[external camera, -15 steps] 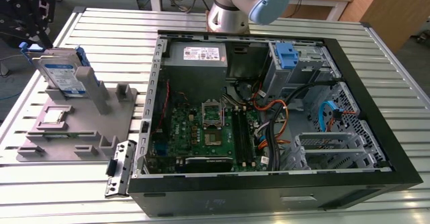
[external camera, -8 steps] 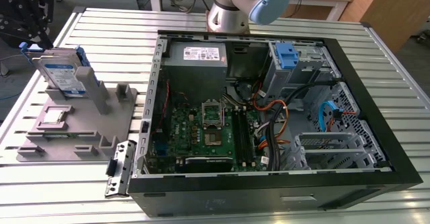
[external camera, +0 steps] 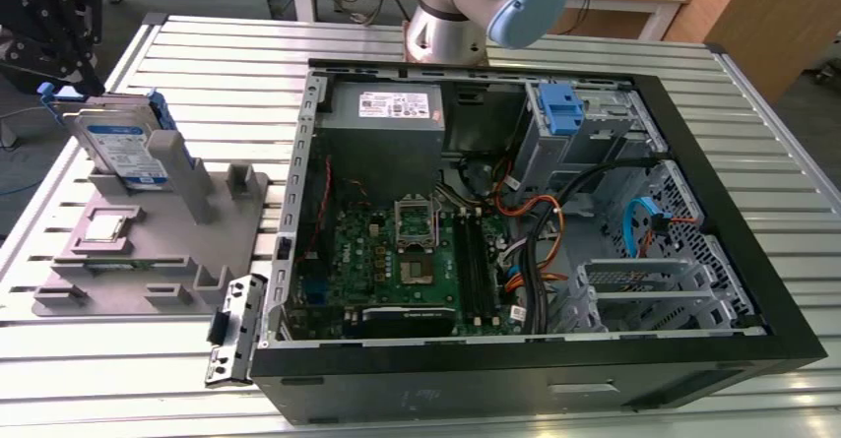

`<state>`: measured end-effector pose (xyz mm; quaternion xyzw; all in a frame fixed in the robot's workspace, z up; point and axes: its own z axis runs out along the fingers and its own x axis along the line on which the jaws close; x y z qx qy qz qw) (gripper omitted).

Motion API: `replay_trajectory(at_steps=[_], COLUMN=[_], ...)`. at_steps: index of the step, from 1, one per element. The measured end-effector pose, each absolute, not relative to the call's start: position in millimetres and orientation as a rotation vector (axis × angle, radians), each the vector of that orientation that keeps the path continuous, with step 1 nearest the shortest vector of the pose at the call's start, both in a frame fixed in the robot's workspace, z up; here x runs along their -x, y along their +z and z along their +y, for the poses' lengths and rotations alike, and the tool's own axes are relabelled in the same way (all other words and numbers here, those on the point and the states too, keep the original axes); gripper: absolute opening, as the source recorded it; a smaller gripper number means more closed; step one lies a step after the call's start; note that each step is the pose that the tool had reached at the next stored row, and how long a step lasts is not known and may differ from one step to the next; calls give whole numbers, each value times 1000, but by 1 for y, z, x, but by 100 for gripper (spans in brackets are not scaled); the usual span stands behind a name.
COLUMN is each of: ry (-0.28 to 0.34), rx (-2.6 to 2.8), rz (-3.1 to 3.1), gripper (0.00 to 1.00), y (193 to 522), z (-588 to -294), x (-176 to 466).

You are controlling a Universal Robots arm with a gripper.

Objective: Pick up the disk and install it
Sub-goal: 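Pick up the disk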

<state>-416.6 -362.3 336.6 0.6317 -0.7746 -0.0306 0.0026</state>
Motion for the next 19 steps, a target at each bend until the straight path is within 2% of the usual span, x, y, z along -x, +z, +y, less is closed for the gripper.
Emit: replay_trajectory(at_steps=[19], ry=[-126], rx=[-2162], rz=[-2285], gripper=[11], y=[335], z=[-362], x=[416])
